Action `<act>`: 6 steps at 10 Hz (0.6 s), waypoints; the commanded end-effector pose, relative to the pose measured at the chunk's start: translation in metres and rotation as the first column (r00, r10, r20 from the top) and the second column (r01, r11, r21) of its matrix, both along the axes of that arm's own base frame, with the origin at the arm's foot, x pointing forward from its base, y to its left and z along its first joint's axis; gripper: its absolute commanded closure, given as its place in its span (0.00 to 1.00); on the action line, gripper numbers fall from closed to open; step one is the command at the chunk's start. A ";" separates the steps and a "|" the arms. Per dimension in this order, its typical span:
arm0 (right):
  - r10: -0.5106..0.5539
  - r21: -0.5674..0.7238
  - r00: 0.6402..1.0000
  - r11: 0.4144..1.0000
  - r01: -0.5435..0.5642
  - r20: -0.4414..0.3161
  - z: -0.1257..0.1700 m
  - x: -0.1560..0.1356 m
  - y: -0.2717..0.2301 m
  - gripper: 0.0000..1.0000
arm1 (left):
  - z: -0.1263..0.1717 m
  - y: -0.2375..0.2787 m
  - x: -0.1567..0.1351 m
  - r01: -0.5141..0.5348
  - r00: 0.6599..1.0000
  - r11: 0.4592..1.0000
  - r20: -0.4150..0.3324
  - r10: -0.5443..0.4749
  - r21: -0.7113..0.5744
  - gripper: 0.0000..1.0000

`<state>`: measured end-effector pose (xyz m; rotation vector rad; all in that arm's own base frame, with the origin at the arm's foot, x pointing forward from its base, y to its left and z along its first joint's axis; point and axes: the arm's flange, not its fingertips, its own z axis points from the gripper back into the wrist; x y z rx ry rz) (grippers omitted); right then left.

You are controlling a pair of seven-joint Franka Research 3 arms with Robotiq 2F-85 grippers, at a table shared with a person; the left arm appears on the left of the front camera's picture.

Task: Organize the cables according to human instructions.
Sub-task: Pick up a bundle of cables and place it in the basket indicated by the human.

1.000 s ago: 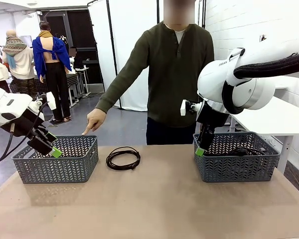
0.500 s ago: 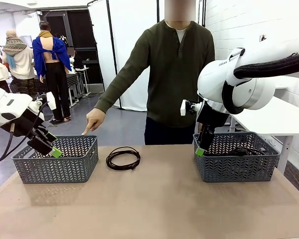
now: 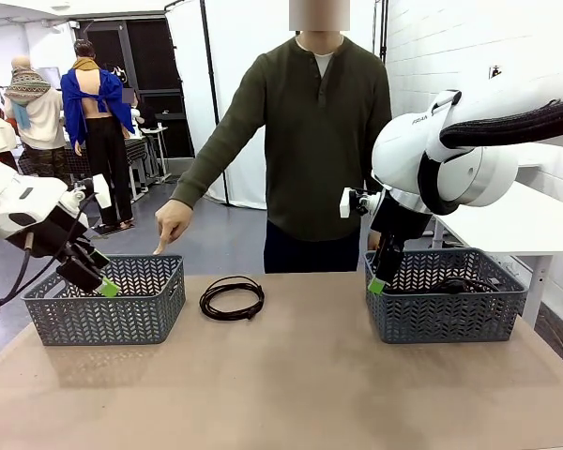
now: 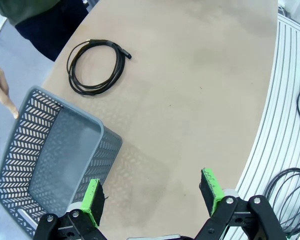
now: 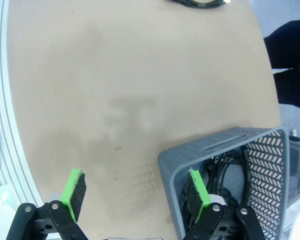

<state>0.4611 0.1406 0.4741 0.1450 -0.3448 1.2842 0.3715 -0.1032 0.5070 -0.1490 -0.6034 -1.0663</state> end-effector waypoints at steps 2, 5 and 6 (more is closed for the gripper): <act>-0.005 -0.001 1.000 1.000 0.005 0.000 0.000 0.000 0.000 0.00 | 0.012 -0.030 0.031 -0.025 0.995 0.997 -0.094 0.032 0.074 0.00; -0.005 -0.001 1.000 1.000 0.005 0.000 0.000 0.000 0.000 0.00 | 0.012 -0.069 0.062 -0.073 0.979 0.988 -0.180 0.097 0.135 0.00; -0.005 -0.001 1.000 1.000 0.005 0.000 0.000 0.000 0.000 0.00 | 0.010 -0.081 0.073 -0.100 0.972 0.984 -0.197 0.128 0.147 0.00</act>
